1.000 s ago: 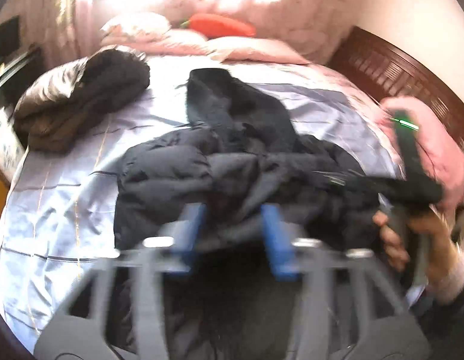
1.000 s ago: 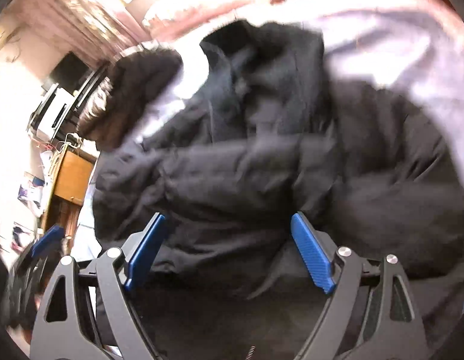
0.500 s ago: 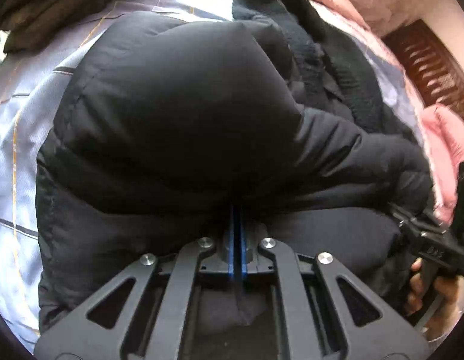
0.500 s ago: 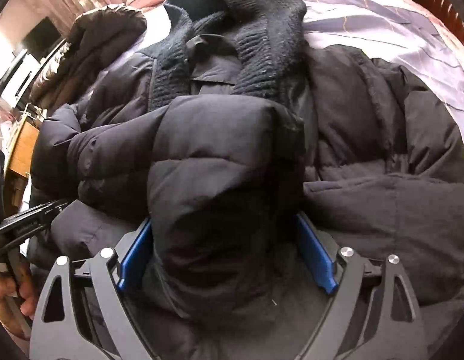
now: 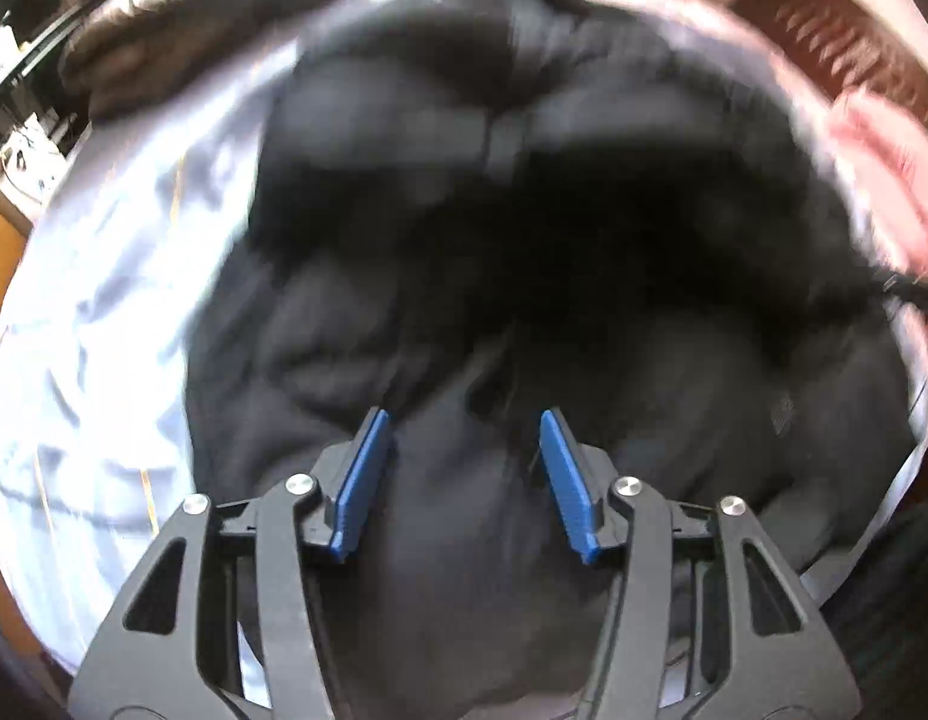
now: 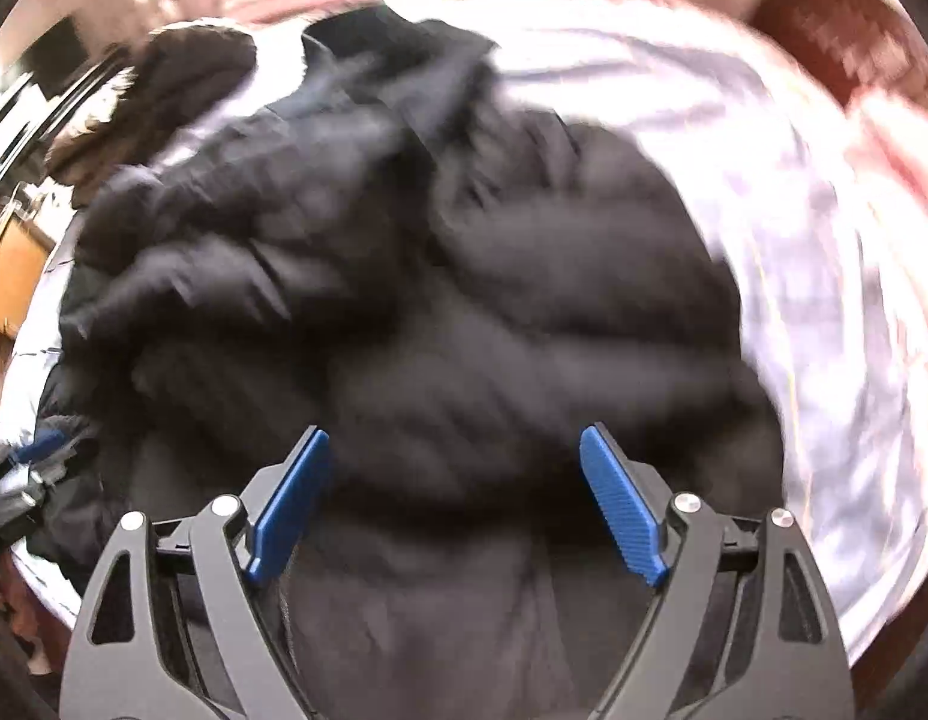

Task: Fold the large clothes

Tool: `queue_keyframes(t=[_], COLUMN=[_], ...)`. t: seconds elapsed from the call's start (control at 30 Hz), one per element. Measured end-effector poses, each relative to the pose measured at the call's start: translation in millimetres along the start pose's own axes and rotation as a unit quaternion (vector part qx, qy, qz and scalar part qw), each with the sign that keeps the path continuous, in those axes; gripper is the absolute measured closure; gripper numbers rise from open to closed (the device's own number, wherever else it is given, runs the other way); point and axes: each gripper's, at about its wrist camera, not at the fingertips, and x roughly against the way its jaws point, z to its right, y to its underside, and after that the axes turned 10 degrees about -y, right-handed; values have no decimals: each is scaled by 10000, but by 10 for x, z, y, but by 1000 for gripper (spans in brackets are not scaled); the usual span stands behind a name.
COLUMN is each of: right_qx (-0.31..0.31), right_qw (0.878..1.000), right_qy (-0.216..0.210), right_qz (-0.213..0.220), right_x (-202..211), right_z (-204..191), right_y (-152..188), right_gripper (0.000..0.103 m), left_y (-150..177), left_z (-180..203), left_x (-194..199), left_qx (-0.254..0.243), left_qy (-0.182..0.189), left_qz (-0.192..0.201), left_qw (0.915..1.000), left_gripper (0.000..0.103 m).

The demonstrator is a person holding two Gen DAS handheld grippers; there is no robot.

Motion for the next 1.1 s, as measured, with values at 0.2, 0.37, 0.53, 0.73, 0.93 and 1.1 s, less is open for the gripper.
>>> queue_keyframes(t=[0.2,0.37,0.53,0.73,0.93,1.1], right_qx=[-206,-216,-814,-208,-1029,-1611], right_qw=[9994,9986,9882,9880,9812,9655], right_qy=[-78,-52,-1259,-1328,-1527,-1972], right_qz=[-275,-480,308,761,577,538], right_x=[-175,-51,408,406,-725,-1644], right_z=[327,488,591,548,836,972], right_y=[227,349,-162,-1586,-3069,-3884], right_gripper=[18,15,16,5,5,5], left_y=[103,122,-363,-1485,-2415,-2329], left_z=[-26,-265,-552,-424,392,1101], left_x=[-223,-79,576,742,143,-535], left_qx=[-137,-146,152,277,74,-552], left_qy=[-315,-177,201,493,1136,1266], left_qz=[-104,-178,692,1174,1068,604], left_qw=[9994,9996,9973,9915,9877,9886], left_gripper=[49,43,18,6,7,11])
